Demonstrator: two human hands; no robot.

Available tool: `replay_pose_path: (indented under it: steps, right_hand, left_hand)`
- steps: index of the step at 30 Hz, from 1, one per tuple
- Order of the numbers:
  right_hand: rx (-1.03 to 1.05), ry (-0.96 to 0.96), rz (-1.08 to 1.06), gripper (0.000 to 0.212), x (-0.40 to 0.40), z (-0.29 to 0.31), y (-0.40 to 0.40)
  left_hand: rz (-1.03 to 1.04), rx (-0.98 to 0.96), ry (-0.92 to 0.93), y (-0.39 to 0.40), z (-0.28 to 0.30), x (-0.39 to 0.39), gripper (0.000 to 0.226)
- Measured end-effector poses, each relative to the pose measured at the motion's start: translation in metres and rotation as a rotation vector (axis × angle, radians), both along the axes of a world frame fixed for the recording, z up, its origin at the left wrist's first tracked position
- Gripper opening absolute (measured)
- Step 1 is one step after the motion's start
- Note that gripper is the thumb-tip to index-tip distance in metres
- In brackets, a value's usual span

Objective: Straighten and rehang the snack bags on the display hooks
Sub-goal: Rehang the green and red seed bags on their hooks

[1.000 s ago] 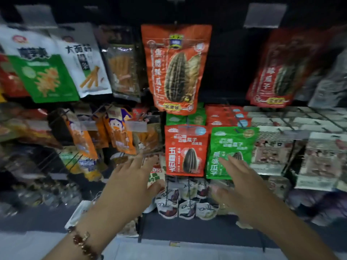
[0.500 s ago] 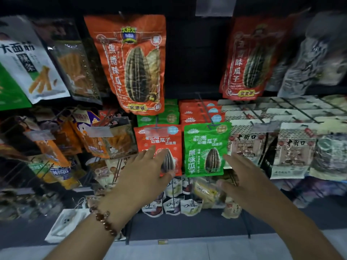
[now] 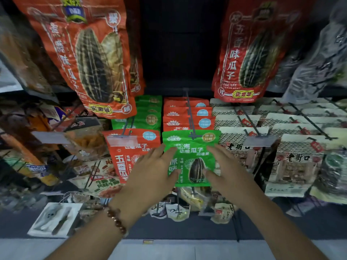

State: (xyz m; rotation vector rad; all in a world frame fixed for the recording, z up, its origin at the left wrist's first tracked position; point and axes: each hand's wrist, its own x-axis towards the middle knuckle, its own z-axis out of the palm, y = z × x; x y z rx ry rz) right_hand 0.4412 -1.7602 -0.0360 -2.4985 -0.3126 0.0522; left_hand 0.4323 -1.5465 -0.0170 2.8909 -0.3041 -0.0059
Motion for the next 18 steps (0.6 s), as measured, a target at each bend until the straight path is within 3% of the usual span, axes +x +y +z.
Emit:
replay_pose_path:
  steps: [5, 10, 15, 18]
  right_hand:
    - [0.0, -0.131, 0.021, 0.062, 0.048, 0.002, 0.006]
    - [-0.225, -0.177, -0.02, 0.063, 0.09, -0.01, 0.013]
    - [-0.066, -0.304, -0.148, 0.024, 0.099, -0.025, 0.018]
    - [-0.037, -0.367, -0.162, 0.015, 0.093, -0.027, 0.017]
  left_hand:
    - [0.006, 0.097, -0.03, -0.013, -0.012, 0.064, 0.069]
    - [0.037, 0.135, -0.04, -0.027, -0.028, 0.099, 0.072]
    - [0.052, 0.076, -0.133, -0.031, -0.041, 0.105, 0.042]
    - [0.049, 0.013, -0.159, -0.032, -0.042, 0.104, 0.033]
